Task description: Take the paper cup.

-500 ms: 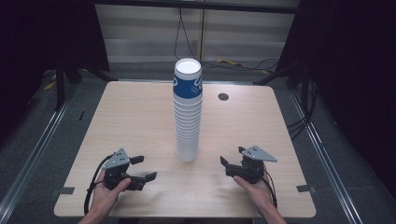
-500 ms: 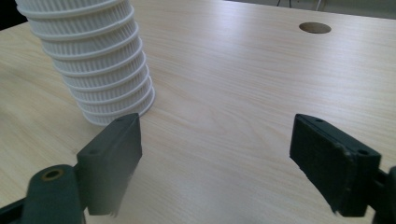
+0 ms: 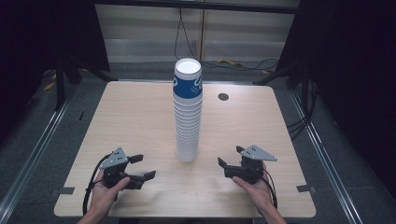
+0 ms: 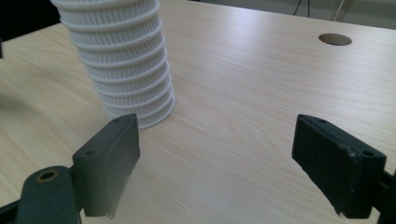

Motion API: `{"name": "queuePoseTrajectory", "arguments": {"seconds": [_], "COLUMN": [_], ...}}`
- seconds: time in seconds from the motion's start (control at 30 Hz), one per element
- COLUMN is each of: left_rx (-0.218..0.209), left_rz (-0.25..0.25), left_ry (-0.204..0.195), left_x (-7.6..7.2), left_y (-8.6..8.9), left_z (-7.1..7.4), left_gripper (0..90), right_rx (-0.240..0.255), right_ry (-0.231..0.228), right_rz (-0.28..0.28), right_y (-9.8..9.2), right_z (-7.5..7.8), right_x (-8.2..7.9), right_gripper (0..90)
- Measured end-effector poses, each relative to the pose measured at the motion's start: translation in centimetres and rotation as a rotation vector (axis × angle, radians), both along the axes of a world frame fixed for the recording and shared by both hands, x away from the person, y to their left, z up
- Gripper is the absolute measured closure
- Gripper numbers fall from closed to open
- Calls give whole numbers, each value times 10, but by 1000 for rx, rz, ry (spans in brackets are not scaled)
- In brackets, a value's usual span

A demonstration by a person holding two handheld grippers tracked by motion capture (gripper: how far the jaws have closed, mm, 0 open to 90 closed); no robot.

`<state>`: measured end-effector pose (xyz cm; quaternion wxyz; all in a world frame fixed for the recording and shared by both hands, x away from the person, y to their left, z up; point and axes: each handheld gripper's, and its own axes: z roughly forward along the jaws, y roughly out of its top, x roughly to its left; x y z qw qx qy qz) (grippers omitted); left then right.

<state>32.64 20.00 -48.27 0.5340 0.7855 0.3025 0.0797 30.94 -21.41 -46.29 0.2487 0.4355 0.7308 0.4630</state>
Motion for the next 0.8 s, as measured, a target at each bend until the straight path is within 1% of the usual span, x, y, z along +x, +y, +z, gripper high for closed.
{"name": "queuePoseTrajectory", "arguments": {"seconds": [0.03,0.07,0.1,0.17,0.2,0.27,0.3,0.33,0.37,0.4,0.5,0.57,0.67,0.7,0.73,0.77,0.8], "left_rx": [2,-11,-18,-3,-3,-1,-1,15,26,30,40,57,57,64,64,65,63], "left_rz": [1,-2,-8,-4,-4,-13,-13,-14,-18,-13,-6,15,12,12,12,10,7], "left_ry": [3,11,19,11,11,10,10,-4,-9,-4,2,0,13,8,8,8,11], "left_x": [-1,-1,-1,-2,-2,-1,-1,-1,-1,-1,0,0,1,0,0,0,0], "left_y": [-1,-1,-1,-2,-2,-5,-5,-7,-7,-8,-9,-10,-11,-11,-11,-11,-10], "left_z": [0,0,0,0,0,0,0,1,0,-1,-2,-3,-4,-4,-4,-4,-4], "left_gripper": [161,161,161,161,161,161,161,161,161,160,161,161,162,162,162,162,162], "right_rx": [25,39,46,50,50,42,38,46,48,46,62,63,69,77,77,79,73], "right_ry": [-18,-32,-45,-61,-61,-40,-30,-24,-22,-19,-7,-4,-2,15,15,20,15], "right_rz": [8,7,8,19,19,51,58,64,70,68,82,97,113,121,121,128,126], "right_y": [-1,-1,-1,-1,-1,1,2,2,1,1,0,1,1,1,1,1,2], "right_z": [5,8,11,15,15,17,18,20,22,24,31,34,37,42,42,45,48], "right_x": [-2,-3,-4,-5,-5,-5,-5,-5,-5,-4,-1,1,3,4,4,5,5], "right_gripper": [158,160,160,159,159,157,157,158,159,158,159,161,165,193,193,204,199]}}
